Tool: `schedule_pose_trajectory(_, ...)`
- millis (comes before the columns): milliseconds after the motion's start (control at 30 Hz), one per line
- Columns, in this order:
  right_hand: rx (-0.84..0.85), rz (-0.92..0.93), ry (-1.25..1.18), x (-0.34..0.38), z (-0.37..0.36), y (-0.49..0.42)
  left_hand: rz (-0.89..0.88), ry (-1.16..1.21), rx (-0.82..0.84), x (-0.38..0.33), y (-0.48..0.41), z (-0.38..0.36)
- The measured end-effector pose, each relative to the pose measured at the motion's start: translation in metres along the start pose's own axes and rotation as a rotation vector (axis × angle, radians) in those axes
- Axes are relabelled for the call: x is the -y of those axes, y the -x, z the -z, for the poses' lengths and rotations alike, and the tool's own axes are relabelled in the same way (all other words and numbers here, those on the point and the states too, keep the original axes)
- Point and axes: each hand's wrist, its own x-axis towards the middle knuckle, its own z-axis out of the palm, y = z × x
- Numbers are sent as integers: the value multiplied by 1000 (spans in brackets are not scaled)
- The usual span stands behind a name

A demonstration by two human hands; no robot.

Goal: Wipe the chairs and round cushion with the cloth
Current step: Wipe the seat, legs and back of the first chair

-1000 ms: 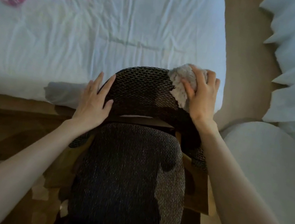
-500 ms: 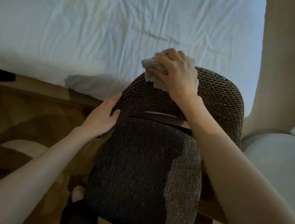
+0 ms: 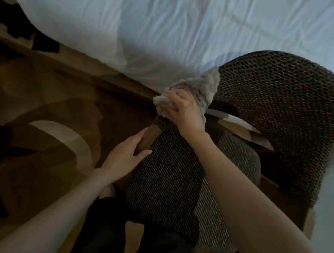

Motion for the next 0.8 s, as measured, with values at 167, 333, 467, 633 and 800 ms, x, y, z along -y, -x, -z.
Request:
schedule_pose_trajectory(167,-157,-76,-296,27,-42,25,7,66,7,30,23,-3)
schedule_pose_trajectory(333,-283,-162,-422,47,-65,48,4,23,25,49,41,10)
schedule_pose_trajectory(467,-233,-149,-420,64,-73,70,12,-44,74,61,54,26)
schedule_pose_trajectory(633,-161,-133,-346,95,-98,111,35,-138,59,64,67,47)
schedule_pose_trajectory(800,-186,-231,-491,113,-100,132,9,-167,41,58,75,64)
